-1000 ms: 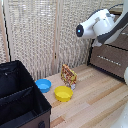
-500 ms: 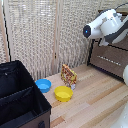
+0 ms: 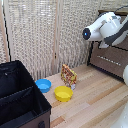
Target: Locate and clasp the grip of the topmost drawer. Steadily and circumspectly yank the drawer open. Discover and seize the nutrition bar using your clamp. Deposit the nutrition bar in the accessible drawer. Unclench the nutrition bar.
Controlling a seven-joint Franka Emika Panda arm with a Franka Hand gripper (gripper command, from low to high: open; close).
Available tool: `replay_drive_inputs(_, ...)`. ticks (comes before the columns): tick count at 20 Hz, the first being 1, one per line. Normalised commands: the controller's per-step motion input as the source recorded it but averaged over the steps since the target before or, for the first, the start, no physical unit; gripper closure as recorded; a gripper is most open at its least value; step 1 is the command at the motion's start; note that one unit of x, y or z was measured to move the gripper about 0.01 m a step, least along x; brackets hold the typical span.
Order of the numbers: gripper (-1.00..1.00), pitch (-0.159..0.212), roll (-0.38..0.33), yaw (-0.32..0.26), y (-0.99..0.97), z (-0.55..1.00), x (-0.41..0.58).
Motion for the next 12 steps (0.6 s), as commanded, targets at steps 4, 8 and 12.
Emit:
replay_drive_inputs(4,1.00,0.000,-0.027,0.005,0.46,0.00,-0.015)
replay_drive_inputs(8,1.00,0.000,0.004,0.000,0.81,0.00,0.000)
replay_drive_inputs(12,1.00,0.000,0.002,-0.004,1.00,0.00,0.009)
